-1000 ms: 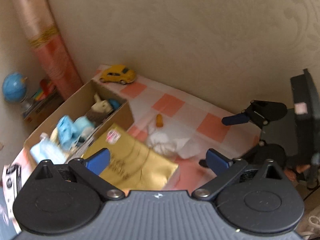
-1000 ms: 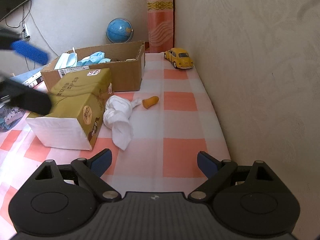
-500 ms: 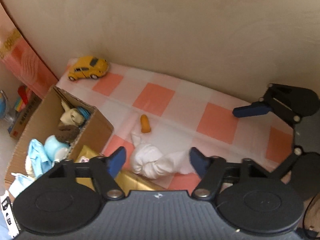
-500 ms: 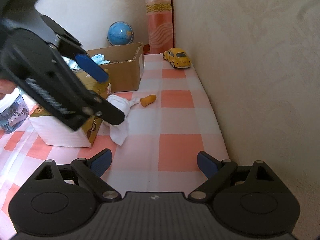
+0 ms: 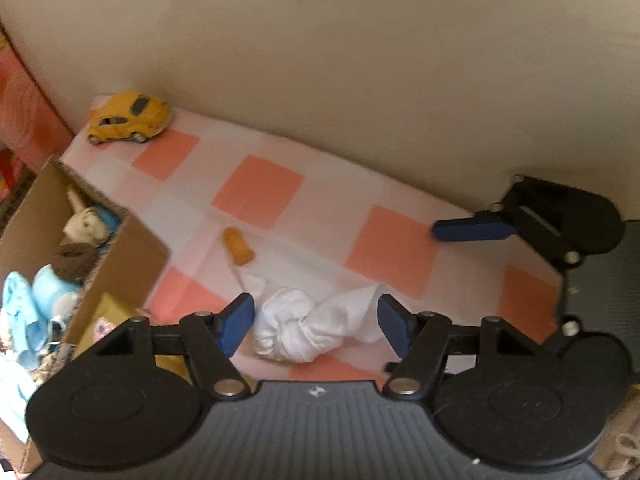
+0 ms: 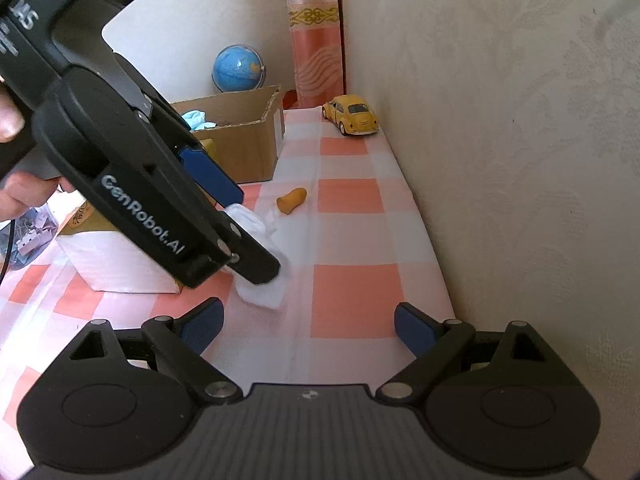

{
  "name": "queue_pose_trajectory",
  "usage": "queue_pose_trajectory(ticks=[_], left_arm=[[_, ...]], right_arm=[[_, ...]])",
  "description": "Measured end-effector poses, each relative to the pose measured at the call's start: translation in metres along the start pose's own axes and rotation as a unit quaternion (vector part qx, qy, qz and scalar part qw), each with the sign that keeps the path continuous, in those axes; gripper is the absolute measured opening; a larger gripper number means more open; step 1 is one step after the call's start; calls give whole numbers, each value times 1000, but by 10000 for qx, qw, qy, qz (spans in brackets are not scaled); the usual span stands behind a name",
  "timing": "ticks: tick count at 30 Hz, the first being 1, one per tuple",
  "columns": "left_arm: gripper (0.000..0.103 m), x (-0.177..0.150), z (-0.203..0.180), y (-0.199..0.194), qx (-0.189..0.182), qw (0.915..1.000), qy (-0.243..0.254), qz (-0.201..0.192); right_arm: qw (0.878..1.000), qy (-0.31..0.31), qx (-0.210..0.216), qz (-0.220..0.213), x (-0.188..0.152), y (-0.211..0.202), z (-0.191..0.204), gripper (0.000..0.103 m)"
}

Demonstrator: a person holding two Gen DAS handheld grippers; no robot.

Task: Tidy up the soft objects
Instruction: 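Close the left gripper on the orange foam earplug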

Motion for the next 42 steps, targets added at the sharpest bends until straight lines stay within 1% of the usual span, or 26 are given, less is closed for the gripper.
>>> queue_pose_trajectory(ticks=[4,6,8,10,13,16,21,24,25,28,34,35,42], left_arm=[[68,3,-10,0,-264,9996,-9,-40],[68,4,-12,-3,-369,9992,-23,-125],[71,5,-11,-7,-412,9990,-22,-184],[73,6,-6,-11,-250,9994,-26,-233],[74,8,8,-17,120,9994,-81,-305],[74,10,24,-19,409,9985,-177,-306],[74,13,40,-13,561,9978,-227,-261],[73,15,43,-4,594,9979,-147,-202],[70,17,44,0,623,9978,-101,-189],[57,20,45,8,655,9977,9,-187],[45,26,52,27,706,9974,-108,-102],[43,26,53,30,689,9975,-138,-86],[43,28,59,38,657,9974,-276,-85]], right_arm=[[10000,-26,32,-29,0,-1,1,95],[10000,-55,31,-33,0,-1,2,95],[10000,-72,44,-41,0,-1,3,95],[9999,-72,64,-59,1,0,3,95],[9999,-83,86,-107,3,1,6,94],[9997,-126,138,-128,5,2,10,88],[9993,-270,159,-195,10,6,19,83],[9992,-303,174,-181,11,8,21,83],[9992,-305,180,-177,11,8,21,83],[9992,-307,178,-180,11,7,21,83],[9993,-265,183,-185,10,6,19,83],[9993,-254,189,-187,10,6,18,83],[9993,-241,252,-165,10,7,18,83]])
Point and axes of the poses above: each gripper's, at about its wrist camera, not at the fingertips, and y roughly the way its jaws point, z to its left, x to its top, the point moved 10 cm from there along y, roughly the way its jaws point, and after that the axes turned 4 degrees about z, right-handed, at the moved point
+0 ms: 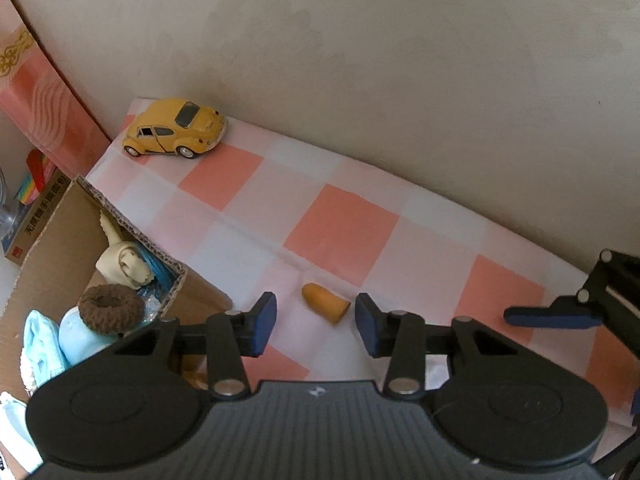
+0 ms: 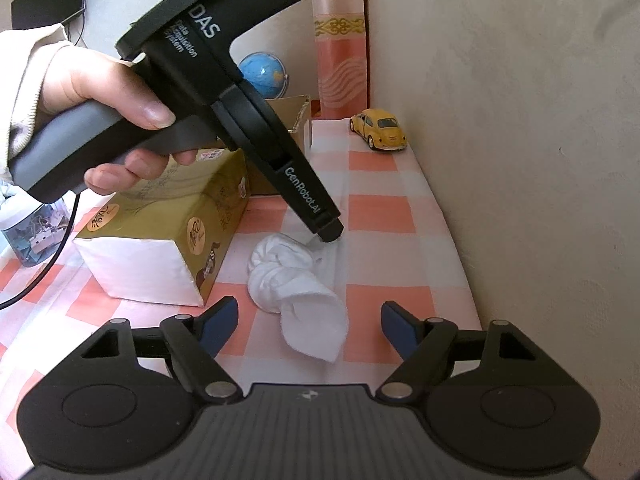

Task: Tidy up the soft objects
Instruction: 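Close the left gripper on the orange foam earplug, then close the right gripper on the white sock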

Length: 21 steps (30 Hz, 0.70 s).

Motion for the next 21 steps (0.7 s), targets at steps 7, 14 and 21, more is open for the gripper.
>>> queue_pose_trajectory(ticks=[7,14,21], left_arm=[[29,3,-2,3,-173,9998,-78,-12],[22,2,-5,1,-223,9996,-148,-58],[22,0,-4,-5,-210,9996,-168,-88]], right_arm=[[10000,27,22,-9,0,1,-2,83],[10000,68,11,-15,1,1,-3,83],[10000,66,21,-37,2,1,-3,83]])
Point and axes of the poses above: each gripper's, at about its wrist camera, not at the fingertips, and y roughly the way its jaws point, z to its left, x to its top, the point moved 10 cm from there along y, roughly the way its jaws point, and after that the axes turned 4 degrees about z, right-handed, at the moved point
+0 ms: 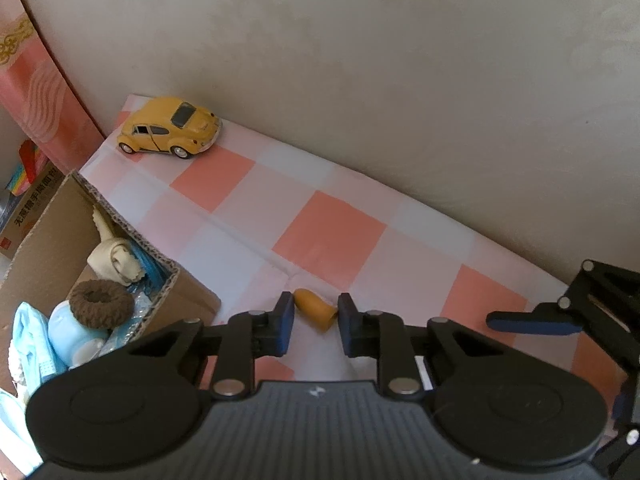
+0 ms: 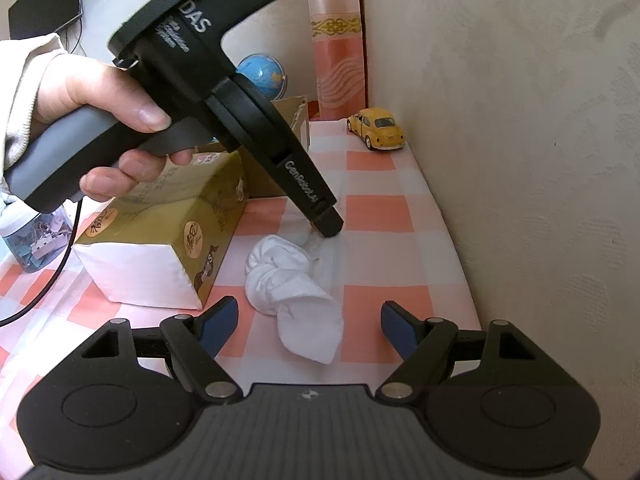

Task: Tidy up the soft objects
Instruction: 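Close the right gripper on the white sock, then carry the orange earplug into the box and open the left gripper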

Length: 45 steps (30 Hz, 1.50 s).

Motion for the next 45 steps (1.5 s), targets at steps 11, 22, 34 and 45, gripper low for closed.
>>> queue_pose_trajectory(ticks=[11,22,34,45], left_arm=[[22,-3,-3,-18,-42,9999,26,-110],[22,-4,-7,-21,-113,9998,23,-147],[22,-2,-7,-56,-77,9993,-6,-374],[22,7,46,-125,535,9944,-385,-831]], right_arm=[[9999,-151,12,-58,10,10,8,62],[9995,-306,86,6,15,14,17,34],[9996,-186,-70,-199,21,-17,12,34],[9985,-127,-207,-497,32,-51,10,34]])
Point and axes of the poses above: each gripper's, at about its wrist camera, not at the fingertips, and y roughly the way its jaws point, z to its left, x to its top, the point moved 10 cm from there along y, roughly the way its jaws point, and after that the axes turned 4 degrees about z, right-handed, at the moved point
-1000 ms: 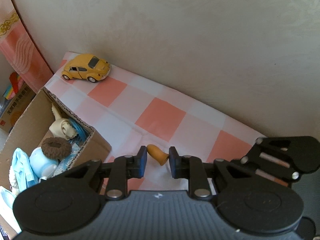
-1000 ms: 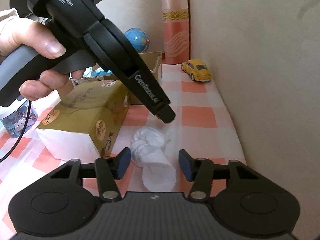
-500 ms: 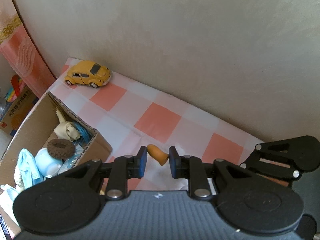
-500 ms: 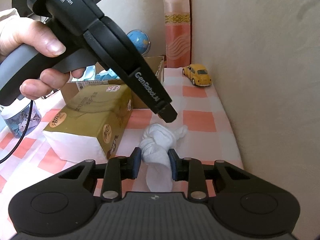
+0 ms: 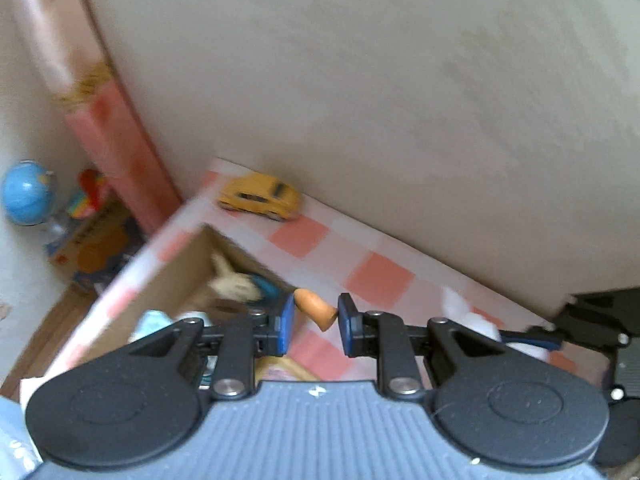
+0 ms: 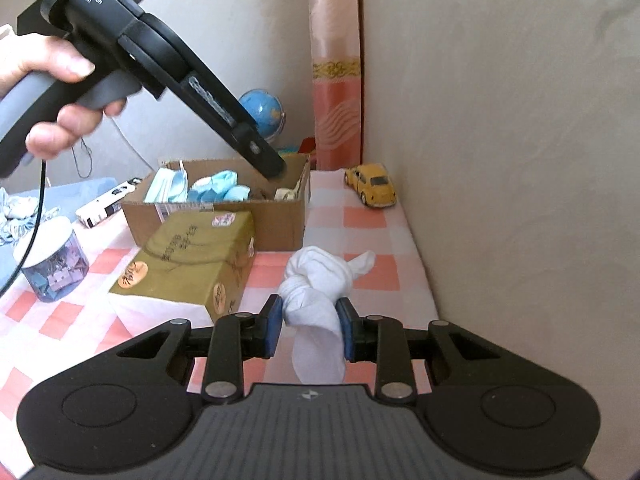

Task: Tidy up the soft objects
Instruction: 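Carry the orange earplug into the box and open the left gripper, then carry the white sock into the box and open the right gripper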

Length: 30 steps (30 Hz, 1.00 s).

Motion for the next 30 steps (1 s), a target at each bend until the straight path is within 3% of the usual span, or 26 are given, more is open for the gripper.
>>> queue_pose_trajectory(ticks=[6,8,10,14,17,23,30], left_arm=[[28,0,48,1,382,9980,-507,-50],[46,-7,59,10,487,9965,-671,68],[56,-13,67,13,572,9954,-763,89],[88,-25,71,3,519,9941,-947,-135],[98,-38,64,-20,591,9934,-884,-434],[101,-84,38,-63,945,9889,-851,-766],[103,-137,10,-90,1023,9821,-1185,-1048]], right_arm=[[10000,-64,-19,-63,4,-6,5,34],[9999,-88,-31,-57,5,-7,7,34],[9999,-122,-49,-59,6,-9,8,34],[9998,-171,-92,-53,9,-9,8,34],[9997,-215,-89,-37,12,-8,10,34],[9995,-302,13,-78,28,-4,17,34],[9987,-474,139,-120,59,10,30,34]])
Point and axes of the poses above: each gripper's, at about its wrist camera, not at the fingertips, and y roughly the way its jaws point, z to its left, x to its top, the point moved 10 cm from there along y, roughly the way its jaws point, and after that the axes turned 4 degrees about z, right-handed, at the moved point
